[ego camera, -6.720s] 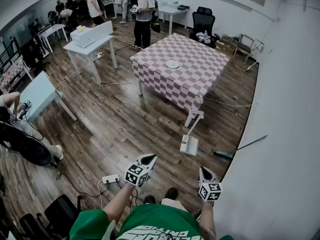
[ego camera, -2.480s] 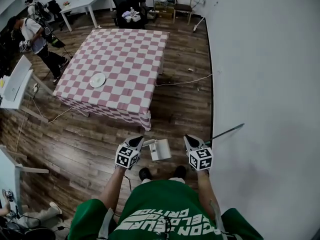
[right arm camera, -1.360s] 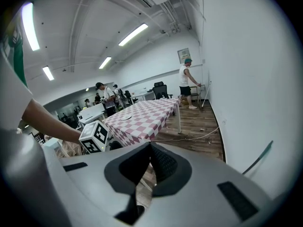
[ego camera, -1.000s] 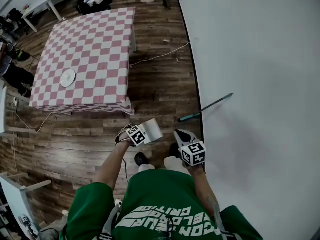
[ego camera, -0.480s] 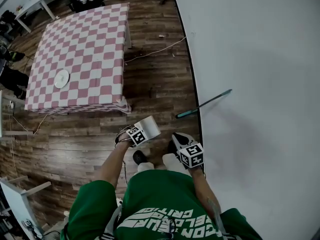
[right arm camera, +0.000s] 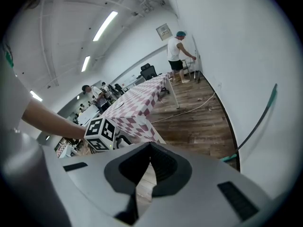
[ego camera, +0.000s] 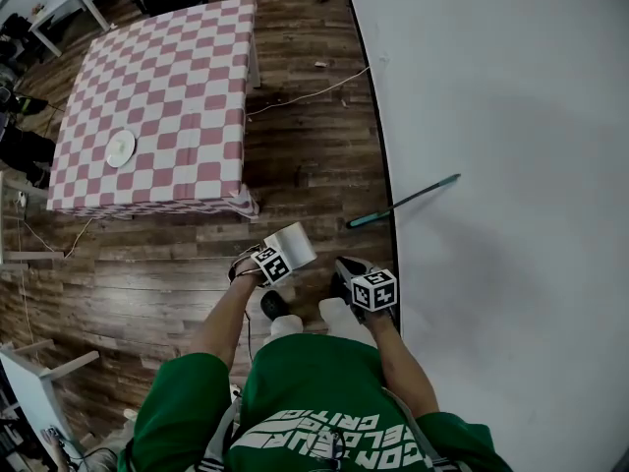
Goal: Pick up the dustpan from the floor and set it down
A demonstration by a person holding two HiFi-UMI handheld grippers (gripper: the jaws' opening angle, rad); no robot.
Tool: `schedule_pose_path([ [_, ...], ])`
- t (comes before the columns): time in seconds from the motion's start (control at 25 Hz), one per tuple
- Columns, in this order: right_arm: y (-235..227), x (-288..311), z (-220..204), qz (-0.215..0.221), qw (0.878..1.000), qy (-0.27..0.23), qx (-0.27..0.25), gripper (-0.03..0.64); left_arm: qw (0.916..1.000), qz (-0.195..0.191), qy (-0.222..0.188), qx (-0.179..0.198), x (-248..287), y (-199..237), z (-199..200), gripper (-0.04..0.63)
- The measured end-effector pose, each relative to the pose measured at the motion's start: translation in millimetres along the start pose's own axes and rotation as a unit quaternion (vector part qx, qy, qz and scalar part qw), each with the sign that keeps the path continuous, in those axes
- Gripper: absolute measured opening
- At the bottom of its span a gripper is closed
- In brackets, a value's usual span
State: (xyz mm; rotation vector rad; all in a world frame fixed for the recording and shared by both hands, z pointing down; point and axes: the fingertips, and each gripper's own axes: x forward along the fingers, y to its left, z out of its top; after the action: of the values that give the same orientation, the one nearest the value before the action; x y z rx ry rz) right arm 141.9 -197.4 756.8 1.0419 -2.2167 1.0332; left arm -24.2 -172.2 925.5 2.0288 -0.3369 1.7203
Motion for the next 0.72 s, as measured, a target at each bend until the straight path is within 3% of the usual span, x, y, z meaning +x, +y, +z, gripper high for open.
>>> schedule_pose_path([
  [0.72,5.4,14.4,-23.8,0.009,1.000,0.028,0.004,0.008,0.9996,0.028,0.001,0.000,4.8,-16.5,-2.1,0.201],
])
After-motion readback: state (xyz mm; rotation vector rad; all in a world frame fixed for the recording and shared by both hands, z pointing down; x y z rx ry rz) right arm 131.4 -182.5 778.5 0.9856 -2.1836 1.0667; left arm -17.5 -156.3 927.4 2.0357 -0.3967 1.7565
